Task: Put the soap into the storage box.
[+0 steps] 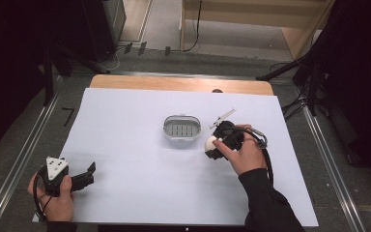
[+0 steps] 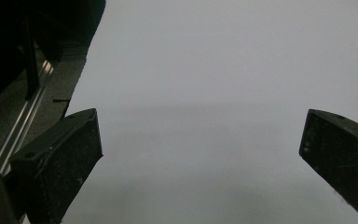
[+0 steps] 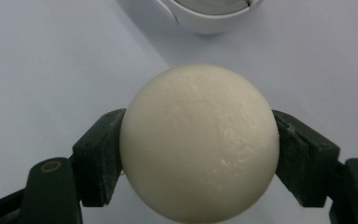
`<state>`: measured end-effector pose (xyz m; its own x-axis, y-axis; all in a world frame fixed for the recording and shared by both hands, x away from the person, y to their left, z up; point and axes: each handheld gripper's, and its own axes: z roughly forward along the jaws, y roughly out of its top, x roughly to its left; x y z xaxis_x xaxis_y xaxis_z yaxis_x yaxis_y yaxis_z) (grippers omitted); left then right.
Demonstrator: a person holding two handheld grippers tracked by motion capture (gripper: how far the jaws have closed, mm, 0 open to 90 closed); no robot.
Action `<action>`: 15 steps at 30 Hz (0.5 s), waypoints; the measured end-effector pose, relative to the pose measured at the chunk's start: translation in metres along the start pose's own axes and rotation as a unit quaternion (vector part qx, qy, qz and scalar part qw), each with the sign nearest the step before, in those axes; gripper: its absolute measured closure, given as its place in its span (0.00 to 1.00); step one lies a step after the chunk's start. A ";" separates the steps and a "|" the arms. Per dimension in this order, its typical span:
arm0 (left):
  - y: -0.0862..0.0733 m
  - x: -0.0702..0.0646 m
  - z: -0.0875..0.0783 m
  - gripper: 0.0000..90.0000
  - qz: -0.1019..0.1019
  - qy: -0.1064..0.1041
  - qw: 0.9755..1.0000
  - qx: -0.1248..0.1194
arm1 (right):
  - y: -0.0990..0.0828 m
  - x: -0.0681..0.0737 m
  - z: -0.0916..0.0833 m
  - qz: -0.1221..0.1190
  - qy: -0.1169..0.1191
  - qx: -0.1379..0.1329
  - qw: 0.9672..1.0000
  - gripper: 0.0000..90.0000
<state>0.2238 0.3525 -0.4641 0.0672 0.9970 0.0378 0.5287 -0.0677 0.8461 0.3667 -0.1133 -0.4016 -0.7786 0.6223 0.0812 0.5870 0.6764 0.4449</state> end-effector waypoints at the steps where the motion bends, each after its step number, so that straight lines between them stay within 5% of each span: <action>1: 0.000 0.000 0.000 0.00 0.000 0.000 1.000 0.000 | 0.002 0.001 0.000 0.000 0.000 -0.001 1.000 0.28; 15: 0.000 0.001 0.000 0.00 0.000 -0.001 1.000 0.000 | 0.024 0.007 0.002 -0.011 0.005 -0.006 1.000 0.28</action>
<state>0.2238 0.3531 -0.4640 0.0685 0.9970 0.0359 0.5296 -0.0669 0.8456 0.3764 -0.0919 -0.3920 -0.7938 0.6029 0.0804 0.5669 0.6856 0.4567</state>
